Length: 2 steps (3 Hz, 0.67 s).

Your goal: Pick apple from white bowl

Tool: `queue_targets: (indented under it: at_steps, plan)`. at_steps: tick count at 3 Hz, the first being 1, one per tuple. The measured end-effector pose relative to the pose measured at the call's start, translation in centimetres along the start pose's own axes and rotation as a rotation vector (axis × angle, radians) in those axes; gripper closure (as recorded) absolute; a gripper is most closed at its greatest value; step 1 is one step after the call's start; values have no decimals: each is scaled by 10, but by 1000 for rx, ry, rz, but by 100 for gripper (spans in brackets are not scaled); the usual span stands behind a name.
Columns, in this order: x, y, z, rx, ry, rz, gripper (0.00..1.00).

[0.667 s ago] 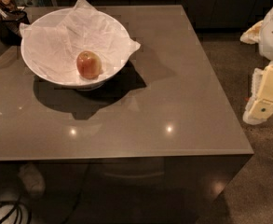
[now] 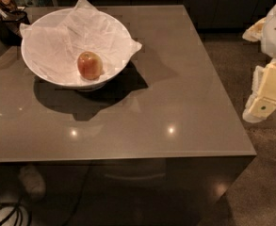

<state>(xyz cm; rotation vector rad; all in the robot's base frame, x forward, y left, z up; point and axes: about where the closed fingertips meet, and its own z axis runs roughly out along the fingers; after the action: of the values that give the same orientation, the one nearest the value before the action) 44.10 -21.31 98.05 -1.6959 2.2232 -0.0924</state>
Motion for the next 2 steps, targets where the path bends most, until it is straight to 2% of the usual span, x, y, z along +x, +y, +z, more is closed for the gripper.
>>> queue_targets:
  at_steps: [1, 2]
  plan:
    - [-14, -13, 2, 1, -12, 36, 0]
    - [-52, -42, 2, 15, -24, 47, 0]
